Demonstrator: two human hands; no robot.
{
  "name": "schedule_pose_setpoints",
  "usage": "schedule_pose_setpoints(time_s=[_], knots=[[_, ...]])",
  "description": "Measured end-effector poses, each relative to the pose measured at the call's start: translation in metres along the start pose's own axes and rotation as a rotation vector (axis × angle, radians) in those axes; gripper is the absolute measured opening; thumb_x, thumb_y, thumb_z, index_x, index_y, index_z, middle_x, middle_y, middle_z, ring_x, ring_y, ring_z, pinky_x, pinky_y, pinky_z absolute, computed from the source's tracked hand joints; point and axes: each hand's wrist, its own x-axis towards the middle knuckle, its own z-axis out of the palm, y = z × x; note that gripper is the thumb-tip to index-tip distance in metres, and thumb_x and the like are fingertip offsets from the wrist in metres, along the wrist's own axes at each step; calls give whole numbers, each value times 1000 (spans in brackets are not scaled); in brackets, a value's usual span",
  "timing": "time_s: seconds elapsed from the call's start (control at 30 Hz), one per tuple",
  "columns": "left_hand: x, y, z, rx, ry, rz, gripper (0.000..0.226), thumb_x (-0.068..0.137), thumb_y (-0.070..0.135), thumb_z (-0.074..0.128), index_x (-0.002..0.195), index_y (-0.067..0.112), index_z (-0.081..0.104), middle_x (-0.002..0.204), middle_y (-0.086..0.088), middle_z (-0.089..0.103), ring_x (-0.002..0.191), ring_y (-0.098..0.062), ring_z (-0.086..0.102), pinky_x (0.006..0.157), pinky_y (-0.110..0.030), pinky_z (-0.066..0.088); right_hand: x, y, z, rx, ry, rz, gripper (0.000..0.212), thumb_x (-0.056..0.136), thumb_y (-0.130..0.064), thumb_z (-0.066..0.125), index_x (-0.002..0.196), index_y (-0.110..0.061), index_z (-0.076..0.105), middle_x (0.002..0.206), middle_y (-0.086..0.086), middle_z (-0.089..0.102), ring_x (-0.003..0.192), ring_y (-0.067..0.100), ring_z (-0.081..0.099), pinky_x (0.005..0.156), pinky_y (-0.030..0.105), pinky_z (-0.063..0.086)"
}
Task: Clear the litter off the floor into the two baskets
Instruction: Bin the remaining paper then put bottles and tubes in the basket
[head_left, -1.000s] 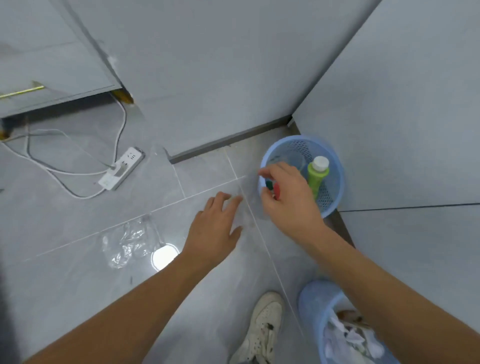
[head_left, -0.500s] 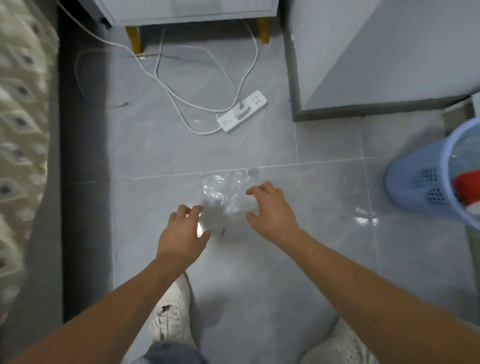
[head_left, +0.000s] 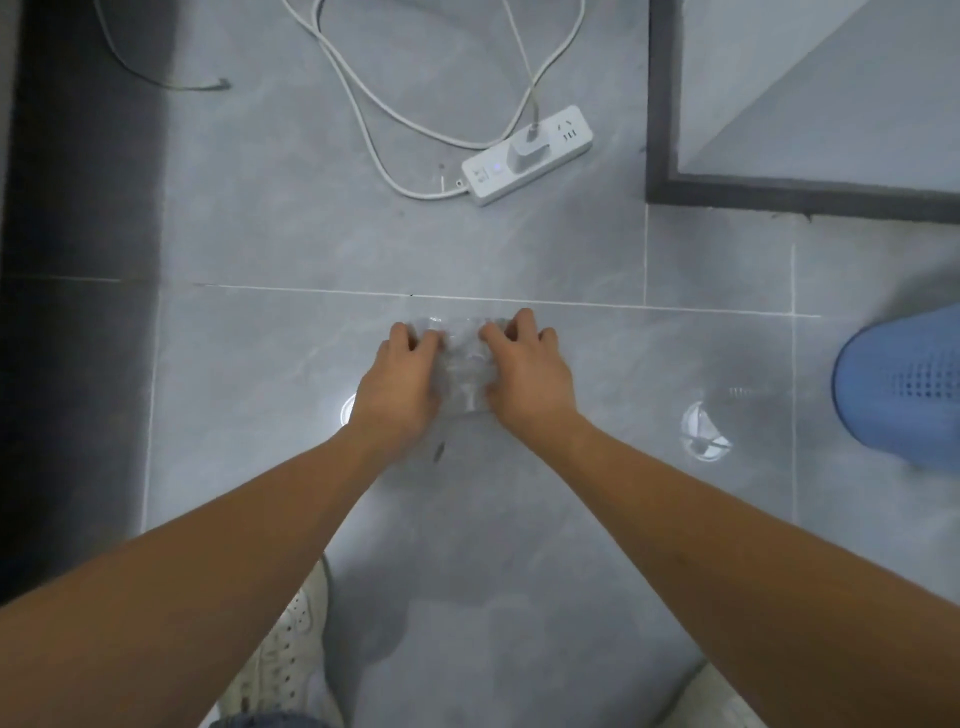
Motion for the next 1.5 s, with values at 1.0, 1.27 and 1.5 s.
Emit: schedule_pose_setpoints(time_s=[1.0, 1.27, 1.5], knots=[[-360, 462, 55, -65, -706, 844, 39, 93, 24, 64, 128, 33, 48, 114, 12, 63, 103, -9, 60, 82, -31, 51, -574, 211, -196, 1057, 914, 1212, 16, 86, -10, 76, 92, -23, 69, 71, -1, 58, 66, 21, 59, 69, 50, 61], [-368, 473, 157, 327, -662, 876, 20, 94, 22, 54, 112, 16, 60, 113, -3, 63, 103, -26, 60, 83, -42, 53, -569, 295, -107, 721, 585, 1368, 19, 83, -3, 60, 90, -19, 68, 79, -6, 65, 74, 15, 59, 61, 24, 46], [-351, 459, 180, 335, -567, 928, 18, 95, 21, 55, 112, 21, 63, 107, 3, 63, 97, -20, 58, 79, -39, 54, -533, 349, -40, 824, -81, 1110, 40, 88, -35, 64, 121, -13, 68, 119, 12, 68, 110, 35, 62, 94, 41, 52]])
